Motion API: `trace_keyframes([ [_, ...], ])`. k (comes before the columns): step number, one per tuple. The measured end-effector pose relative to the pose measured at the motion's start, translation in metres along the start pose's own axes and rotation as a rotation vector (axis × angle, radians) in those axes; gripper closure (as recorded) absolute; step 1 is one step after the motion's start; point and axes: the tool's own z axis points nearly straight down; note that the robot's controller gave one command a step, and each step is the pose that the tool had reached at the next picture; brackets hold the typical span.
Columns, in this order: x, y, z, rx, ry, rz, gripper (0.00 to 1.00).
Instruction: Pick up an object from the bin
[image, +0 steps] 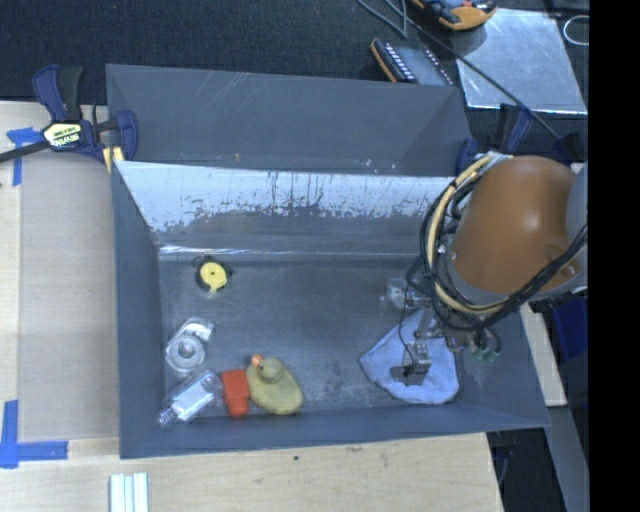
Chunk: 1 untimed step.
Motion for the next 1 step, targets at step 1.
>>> trace_keyframes([
  [1, -0.0018, 0.0001, -0.0043, 0.0, -0.009, -0.002, 0.0],
])
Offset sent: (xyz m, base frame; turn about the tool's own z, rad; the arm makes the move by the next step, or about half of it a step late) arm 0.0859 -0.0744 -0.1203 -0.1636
